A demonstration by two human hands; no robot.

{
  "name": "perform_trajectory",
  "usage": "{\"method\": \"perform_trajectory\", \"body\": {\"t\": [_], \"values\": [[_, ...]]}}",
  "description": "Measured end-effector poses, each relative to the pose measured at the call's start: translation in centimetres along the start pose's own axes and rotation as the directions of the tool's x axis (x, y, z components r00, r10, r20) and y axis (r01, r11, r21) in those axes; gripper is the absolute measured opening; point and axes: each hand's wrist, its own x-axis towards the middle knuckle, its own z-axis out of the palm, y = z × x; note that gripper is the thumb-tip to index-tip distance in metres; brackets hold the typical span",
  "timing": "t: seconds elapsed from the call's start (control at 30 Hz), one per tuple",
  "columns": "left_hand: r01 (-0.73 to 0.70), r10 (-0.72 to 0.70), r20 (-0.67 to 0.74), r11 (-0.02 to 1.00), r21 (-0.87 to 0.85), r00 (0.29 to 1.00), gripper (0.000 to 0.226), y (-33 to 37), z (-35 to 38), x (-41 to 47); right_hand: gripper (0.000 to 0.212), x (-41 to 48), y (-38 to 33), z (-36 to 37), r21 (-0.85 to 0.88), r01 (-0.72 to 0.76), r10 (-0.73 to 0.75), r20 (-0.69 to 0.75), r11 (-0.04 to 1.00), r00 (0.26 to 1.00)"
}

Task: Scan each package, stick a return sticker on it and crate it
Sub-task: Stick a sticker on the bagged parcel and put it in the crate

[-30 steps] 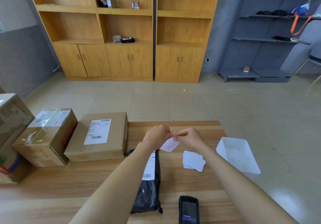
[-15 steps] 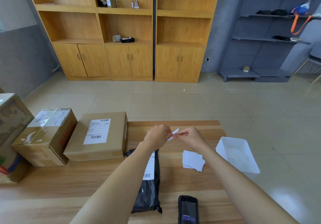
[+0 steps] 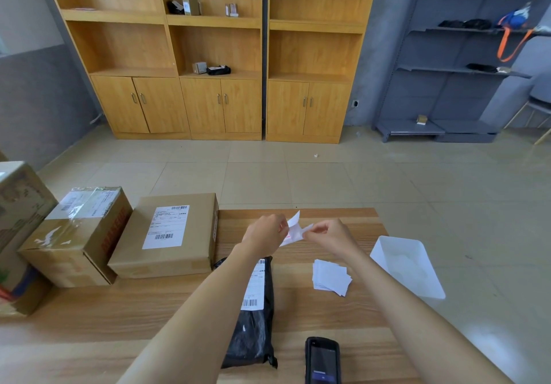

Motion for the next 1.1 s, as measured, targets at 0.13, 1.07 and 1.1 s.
{"method": "perform_trajectory", "body": {"t": [0.13,1.07,1.1], "values": [[0.019,-0.019,-0.021,1.000,0.002,1.000,0.025,-0.5,-0.1,-0.1,0.016,0.2,0.4,-0.3,0.006,-0.017,0.017,-0.019,1.000,1.000],[0.065,-0.065,-0.032,0.998,0.024,0.997,0.024,-1.8,-0.5,-0.3,0.012,0.0,1.1,-1.0,-0.001,-0.029,0.029,-0.039,1.000,0.999],[0.069,-0.068,-0.032,0.997,0.027,0.997,0.024,-2.0,-0.6,-0.3,0.012,0.0,1.1,-1.0,0.002,-0.031,0.031,-0.038,1.000,0.999]]}}
